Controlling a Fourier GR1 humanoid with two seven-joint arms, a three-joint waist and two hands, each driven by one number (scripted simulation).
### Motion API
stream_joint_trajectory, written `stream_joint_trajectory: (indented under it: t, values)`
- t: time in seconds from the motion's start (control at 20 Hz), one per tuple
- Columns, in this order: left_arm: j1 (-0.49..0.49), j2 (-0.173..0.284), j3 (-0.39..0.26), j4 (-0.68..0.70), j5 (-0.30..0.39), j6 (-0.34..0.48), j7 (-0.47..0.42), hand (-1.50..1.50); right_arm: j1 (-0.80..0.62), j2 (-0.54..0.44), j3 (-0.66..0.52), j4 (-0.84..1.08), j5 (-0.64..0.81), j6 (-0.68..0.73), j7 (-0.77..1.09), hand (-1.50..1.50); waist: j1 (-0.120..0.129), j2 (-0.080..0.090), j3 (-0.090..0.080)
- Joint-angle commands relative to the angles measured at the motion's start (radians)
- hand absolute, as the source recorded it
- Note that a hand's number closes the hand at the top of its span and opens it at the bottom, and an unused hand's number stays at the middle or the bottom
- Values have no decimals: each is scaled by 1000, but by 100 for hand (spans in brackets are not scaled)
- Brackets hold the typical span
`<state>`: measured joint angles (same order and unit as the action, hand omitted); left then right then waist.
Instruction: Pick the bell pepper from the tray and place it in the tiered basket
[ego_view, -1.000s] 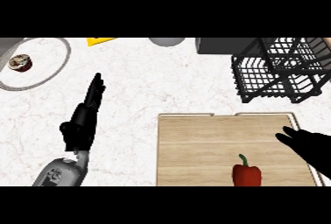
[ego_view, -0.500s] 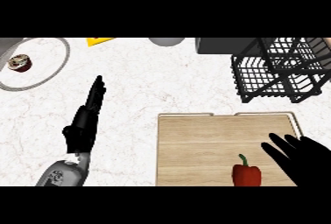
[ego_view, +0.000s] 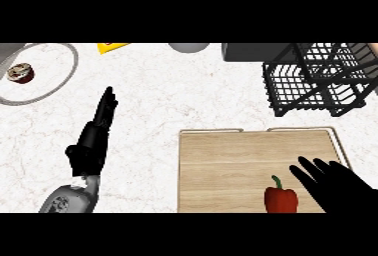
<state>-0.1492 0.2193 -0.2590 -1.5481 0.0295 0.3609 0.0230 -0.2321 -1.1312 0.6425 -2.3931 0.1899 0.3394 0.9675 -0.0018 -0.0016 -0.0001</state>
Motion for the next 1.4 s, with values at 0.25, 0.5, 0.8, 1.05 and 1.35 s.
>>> stream_joint_trajectory:
  t: [0.25, 0.5, 0.8, 1.05, 1.35]
  values:
    - [-6, -54, 0, -4, -61, -2, 28, 0, 84, 113, -91, 26, 91, 119, -52, -150, -2, 0, 0]
    - [26, -37, 40, -48, -53, -40, 34, 0, 155, 222, -28, 47, 240, 135, -70, -150, 0, 0, 0]
    - [-10, -37, 79, -47, -43, -81, 68, 0, 92, 397, 5, 139, 283, 204, -30, -150, 6, 1, 0]
    - [-34, -72, 89, 31, -71, -82, 17, 0, 82, 490, 17, 158, 307, 282, 13, -150, 4, 1, 0]
    - [52, -91, 68, -37, -104, -83, 6, 0, 153, 465, -51, 273, 424, 243, -193, -150, 4, 1, 0]
